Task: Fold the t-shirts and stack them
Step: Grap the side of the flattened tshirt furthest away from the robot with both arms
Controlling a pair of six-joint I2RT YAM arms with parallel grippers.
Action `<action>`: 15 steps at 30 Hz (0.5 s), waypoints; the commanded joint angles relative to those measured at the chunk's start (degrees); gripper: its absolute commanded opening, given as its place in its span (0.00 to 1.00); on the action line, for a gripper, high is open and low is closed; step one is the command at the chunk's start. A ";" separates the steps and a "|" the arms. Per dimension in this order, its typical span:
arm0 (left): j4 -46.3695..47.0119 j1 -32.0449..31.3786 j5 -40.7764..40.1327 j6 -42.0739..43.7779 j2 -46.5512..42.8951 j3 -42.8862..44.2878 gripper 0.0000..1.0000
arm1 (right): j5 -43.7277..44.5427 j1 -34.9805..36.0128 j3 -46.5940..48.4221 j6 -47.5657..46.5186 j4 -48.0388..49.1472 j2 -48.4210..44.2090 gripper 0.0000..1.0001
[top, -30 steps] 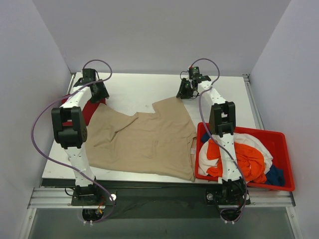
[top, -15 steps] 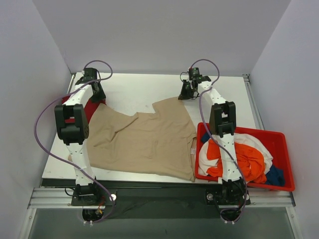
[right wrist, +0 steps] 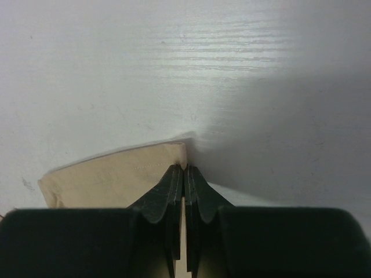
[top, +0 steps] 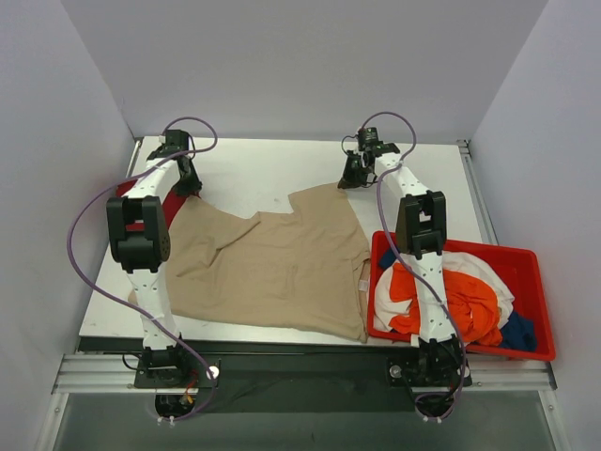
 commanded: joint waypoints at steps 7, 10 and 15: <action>-1.59 0.06 -2.59 -1.46 -0.47 0.16 0.39 | 0.42 -1.02 -0.78 -0.78 -2.59 -3.98 0.00; -1.68 -0.03 -2.77 -1.29 -0.12 0.51 0.36 | 0.42 -1.11 -1.22 -0.78 -2.59 -4.16 0.00; -1.67 -0.03 -2.24 -1.29 0.41 0.60 0.31 | 0.25 -1.28 -1.22 -0.69 -2.67 -4.33 0.00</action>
